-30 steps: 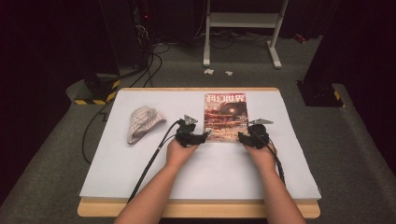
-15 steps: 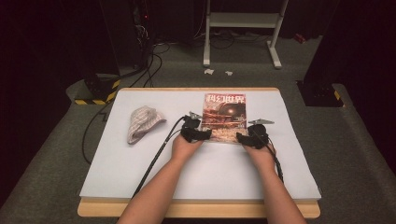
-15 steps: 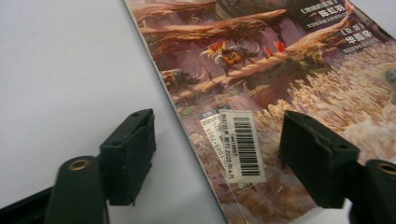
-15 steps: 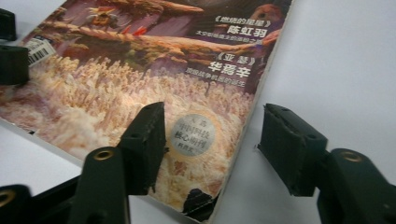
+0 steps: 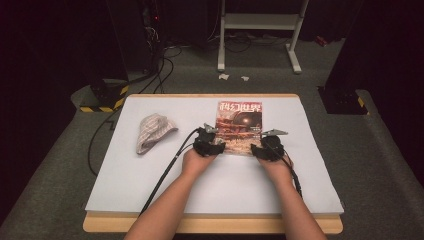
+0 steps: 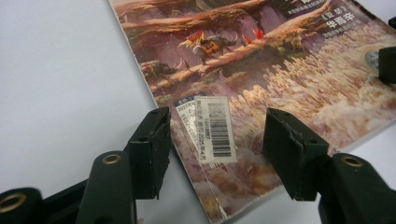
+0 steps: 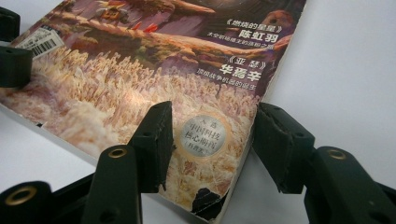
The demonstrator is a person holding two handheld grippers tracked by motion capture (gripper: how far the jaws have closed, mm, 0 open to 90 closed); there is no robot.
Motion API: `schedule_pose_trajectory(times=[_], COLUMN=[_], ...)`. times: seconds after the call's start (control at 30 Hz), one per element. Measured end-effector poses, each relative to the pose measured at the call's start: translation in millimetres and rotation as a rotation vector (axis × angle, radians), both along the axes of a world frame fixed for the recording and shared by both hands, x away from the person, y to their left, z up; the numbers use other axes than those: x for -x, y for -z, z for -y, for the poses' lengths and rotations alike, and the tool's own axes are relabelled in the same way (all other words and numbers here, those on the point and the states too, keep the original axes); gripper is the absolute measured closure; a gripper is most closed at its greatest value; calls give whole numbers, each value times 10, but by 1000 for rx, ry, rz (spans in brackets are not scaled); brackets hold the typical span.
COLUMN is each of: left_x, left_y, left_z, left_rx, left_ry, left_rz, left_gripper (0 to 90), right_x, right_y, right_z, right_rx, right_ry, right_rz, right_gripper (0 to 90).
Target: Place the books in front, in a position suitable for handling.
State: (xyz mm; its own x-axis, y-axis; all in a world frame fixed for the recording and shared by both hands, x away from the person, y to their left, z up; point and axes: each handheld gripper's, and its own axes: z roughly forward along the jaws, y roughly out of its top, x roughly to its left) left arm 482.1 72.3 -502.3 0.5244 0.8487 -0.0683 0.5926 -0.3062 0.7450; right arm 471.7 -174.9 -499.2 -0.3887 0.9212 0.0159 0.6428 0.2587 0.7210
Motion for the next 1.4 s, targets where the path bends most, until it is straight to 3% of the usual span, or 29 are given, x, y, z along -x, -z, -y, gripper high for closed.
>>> schedule_pose_trajectory(times=[0.5,0.57,0.63,0.8,0.9,0.97,1.1,1.4], left_x=[604,564,453,114,-19,-17,51,373], left_y=[30,25,31,50,46,39,42,37], left_z=[-364,-411,-430,-395,-318,-287,-308,-501], left_rx=[-7,1,-7,48,58,49,51,43], left_ry=[44,46,16,-14,-9,-17,-23,-9], left_rz=[50,46,44,1,-14,-15,-10,-16], left_gripper=[452,481,421,372,373,392,410,429], right_x=[479,451,343,24,-95,-126,-91,148], right_y=[24,7,10,13,23,29,15,4], right_z=[-259,-248,-220,-183,-175,-187,-218,-387], right_rx=[35,41,9,-32,-63,-77,-53,0], right_ry=[-92,-94,-76,-13,-10,-10,-12,-61], right_rz=[49,50,23,-13,-26,-37,-32,-5], right_gripper=[482,494,451,380,440,441,457,466])
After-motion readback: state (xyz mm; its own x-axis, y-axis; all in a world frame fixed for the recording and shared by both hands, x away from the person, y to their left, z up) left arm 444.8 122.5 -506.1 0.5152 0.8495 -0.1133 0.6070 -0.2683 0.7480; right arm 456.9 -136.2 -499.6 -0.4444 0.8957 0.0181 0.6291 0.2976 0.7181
